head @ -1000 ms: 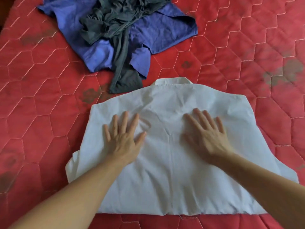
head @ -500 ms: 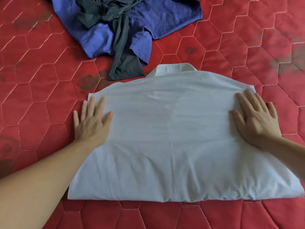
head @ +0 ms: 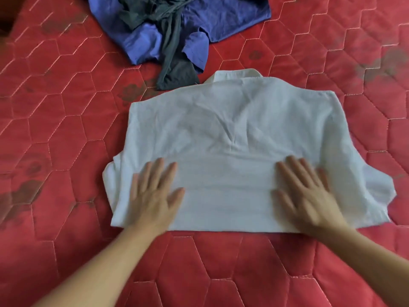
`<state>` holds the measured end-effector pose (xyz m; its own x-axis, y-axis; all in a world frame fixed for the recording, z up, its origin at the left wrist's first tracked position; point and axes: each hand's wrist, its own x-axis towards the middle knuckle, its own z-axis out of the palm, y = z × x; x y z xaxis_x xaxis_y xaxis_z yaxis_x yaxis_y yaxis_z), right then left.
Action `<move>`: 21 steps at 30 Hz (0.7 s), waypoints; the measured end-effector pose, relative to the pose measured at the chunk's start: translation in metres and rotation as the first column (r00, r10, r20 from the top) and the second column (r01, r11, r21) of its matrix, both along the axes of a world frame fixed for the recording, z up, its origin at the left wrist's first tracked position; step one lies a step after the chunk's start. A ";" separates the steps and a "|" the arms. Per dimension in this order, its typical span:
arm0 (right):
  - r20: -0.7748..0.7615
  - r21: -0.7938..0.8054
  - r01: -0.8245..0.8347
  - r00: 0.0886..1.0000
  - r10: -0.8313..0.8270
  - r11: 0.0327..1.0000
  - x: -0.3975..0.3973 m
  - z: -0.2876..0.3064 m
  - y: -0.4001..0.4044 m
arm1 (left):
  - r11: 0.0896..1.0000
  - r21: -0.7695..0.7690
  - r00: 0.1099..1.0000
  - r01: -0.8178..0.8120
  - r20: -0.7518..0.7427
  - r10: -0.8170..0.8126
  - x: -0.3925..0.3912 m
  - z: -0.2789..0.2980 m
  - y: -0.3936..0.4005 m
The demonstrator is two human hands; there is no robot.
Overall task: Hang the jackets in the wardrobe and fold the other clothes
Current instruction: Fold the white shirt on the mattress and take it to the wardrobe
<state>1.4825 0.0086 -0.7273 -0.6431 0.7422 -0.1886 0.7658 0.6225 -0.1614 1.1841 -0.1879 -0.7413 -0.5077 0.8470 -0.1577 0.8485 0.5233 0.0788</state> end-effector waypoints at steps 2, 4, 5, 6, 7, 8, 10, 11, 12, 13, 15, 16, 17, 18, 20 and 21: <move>0.070 -0.002 0.088 0.994 -0.088 0.996 0.038 0.003 0.011 | 0.997 -0.069 0.999 -0.035 -0.011 0.035 -0.022 0.003 -0.024; 0.135 -0.013 0.121 0.984 -0.118 0.993 0.066 0.009 0.012 | 0.983 -0.158 0.996 -0.090 -0.015 0.089 -0.025 0.009 -0.031; 0.143 -0.025 0.129 0.982 -0.124 0.991 0.074 0.012 0.010 | 0.976 -0.177 0.992 -0.125 -0.019 0.124 -0.019 0.012 -0.028; 0.138 -0.034 0.124 0.983 -0.119 0.992 0.080 0.016 0.007 | 0.973 -0.180 0.990 -0.142 -0.014 0.142 -0.007 0.017 -0.021; 0.127 -0.043 0.110 0.986 -0.103 0.993 0.084 0.018 0.002 | 0.977 -0.174 0.992 -0.126 0.009 0.130 0.010 0.020 -0.012; 0.116 -0.054 0.088 0.990 -0.082 0.995 0.088 0.018 -0.004 | 0.985 -0.154 0.995 -0.076 0.044 0.084 0.031 0.023 -0.003; 0.089 -0.056 0.026 0.996 -0.021 0.998 0.095 0.019 -0.009 | 0.989 -0.123 0.989 0.084 0.128 -0.068 0.079 0.028 0.016; 0.078 -0.048 -0.008 0.997 0.011 0.999 0.099 0.020 -0.007 | 0.977 -0.127 0.976 0.170 0.158 -0.149 0.104 0.029 0.026; 0.075 -0.033 -0.035 0.997 0.037 0.999 0.103 0.021 -0.004 | 0.960 -0.140 0.960 0.242 0.179 -0.216 0.130 0.028 0.035; 0.071 -0.015 -0.052 0.996 0.053 0.999 0.105 0.022 -0.001 | 0.946 -0.148 0.947 0.289 0.192 -0.259 0.154 0.027 0.046; 0.042 0.025 -0.058 0.997 0.057 0.998 0.107 0.023 0.004 | 0.942 -0.110 0.932 0.317 0.222 -0.288 0.197 0.025 0.068; 0.012 0.036 -0.044 0.999 0.044 0.998 0.106 0.025 0.005 | 0.951 -0.076 0.930 0.301 0.243 -0.276 0.215 0.026 0.079; -0.037 0.056 -0.021 0.999 0.023 0.998 0.103 0.027 0.004 | 0.961 -0.044 0.931 0.272 0.266 -0.251 0.230 0.026 0.089; -0.090 0.077 0.002 0.996 0.005 0.997 0.100 0.030 0.000 | 0.970 -0.019 0.930 0.244 0.288 -0.228 0.243 0.027 0.098; -0.208 0.081 0.025 0.978 -0.008 0.996 0.099 0.038 -0.010 | 0.975 0.016 0.923 0.222 0.319 -0.216 0.261 0.034 0.110; -0.232 0.072 0.008 0.973 0.009 0.997 0.101 0.042 -0.016 | 0.975 0.066 0.913 0.212 0.342 -0.222 0.267 0.038 0.114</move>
<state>1.5837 -0.0074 -0.6851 -0.6631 0.7483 0.0191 0.7127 0.6390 -0.2893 1.4515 -0.0743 -0.7035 -0.2287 0.9366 -0.2654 0.8585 0.3226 0.3986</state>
